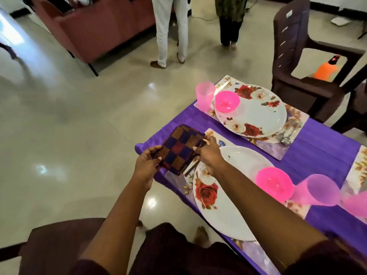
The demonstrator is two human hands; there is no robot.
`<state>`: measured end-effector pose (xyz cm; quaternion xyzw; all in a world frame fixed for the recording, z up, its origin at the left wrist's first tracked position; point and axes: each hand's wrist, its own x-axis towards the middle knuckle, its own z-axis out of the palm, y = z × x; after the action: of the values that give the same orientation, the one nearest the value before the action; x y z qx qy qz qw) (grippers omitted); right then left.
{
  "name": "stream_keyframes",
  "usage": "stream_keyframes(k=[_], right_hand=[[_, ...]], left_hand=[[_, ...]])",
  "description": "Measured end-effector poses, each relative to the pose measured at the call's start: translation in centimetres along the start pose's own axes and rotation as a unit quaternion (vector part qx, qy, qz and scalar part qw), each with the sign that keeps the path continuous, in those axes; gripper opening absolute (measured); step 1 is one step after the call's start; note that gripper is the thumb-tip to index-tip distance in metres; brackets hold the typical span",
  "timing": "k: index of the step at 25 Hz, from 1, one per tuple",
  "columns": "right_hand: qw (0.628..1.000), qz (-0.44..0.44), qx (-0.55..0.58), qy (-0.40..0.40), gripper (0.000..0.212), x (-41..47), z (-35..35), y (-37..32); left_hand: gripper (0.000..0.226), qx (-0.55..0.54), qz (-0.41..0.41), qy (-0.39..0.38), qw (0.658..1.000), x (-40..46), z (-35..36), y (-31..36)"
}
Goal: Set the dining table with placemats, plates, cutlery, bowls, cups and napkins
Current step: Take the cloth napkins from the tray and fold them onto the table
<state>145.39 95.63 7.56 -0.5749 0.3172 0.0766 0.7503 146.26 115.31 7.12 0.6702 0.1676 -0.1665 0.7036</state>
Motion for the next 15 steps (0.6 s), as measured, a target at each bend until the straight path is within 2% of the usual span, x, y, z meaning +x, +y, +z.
stream_keyframes(k=[7,12,15], right_hand=[[0.996,-0.013,-0.023,0.083,0.045,5.2,3.3,-0.8],[0.985,-0.008,-0.057,0.165,0.031,7.8,5.8,0.4],[0.985,0.009,-0.060,0.159,0.026,8.4,7.1,1.6]], left_hand=[[0.039,0.126,0.004,-0.046,0.991,8.3,-1.3,0.5],[0.035,0.219,0.022,-0.118,0.968,12.4,-2.1,1.4],[0.030,0.286,0.002,-0.163,0.944,14.8,-2.9,1.5]])
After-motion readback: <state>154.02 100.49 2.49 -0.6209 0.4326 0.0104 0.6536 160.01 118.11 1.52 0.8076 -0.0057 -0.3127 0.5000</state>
